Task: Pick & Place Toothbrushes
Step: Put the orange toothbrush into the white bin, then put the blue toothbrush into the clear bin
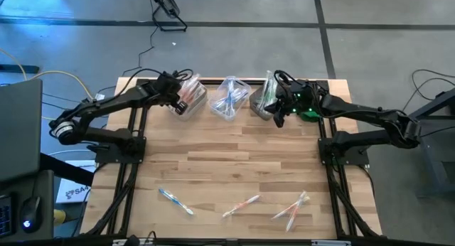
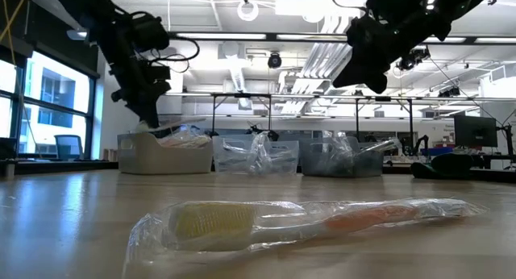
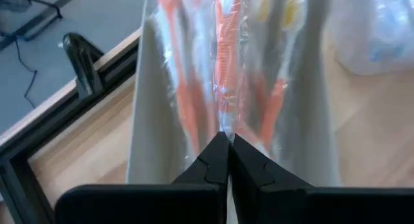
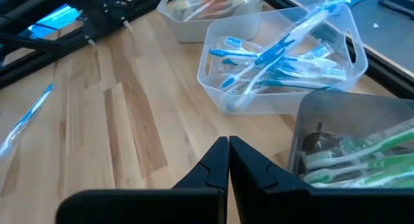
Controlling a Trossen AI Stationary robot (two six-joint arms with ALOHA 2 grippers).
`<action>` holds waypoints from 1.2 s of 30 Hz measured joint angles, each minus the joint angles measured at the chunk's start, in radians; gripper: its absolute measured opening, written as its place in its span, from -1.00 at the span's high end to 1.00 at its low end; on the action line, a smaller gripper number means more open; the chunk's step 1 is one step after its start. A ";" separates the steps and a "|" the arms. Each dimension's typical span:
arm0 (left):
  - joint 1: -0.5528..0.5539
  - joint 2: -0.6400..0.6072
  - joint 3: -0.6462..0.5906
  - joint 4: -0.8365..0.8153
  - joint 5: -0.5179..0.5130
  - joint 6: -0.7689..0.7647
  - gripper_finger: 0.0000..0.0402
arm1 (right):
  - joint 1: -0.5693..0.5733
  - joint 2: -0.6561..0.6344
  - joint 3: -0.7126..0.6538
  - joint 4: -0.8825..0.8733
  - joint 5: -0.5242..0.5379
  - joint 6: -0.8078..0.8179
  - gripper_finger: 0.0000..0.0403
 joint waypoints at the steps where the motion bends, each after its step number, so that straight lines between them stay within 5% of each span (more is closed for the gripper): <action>1: 0.011 0.000 -0.004 0.000 0.015 0.000 1.00 | 0.000 0.000 0.000 0.000 0.006 0.002 0.98; 18: 0.055 0.002 -0.088 0.110 0.071 0.053 0.98 | 0.000 0.000 0.000 0.017 0.017 0.002 0.98; 30: 0.055 0.002 -0.079 0.095 0.072 0.040 0.33 | 0.000 0.000 0.000 0.029 0.016 0.002 0.98; 36: 0.055 -0.012 0.042 -0.002 0.088 -0.034 0.27 | 0.000 -0.026 0.000 0.070 -0.020 0.002 0.98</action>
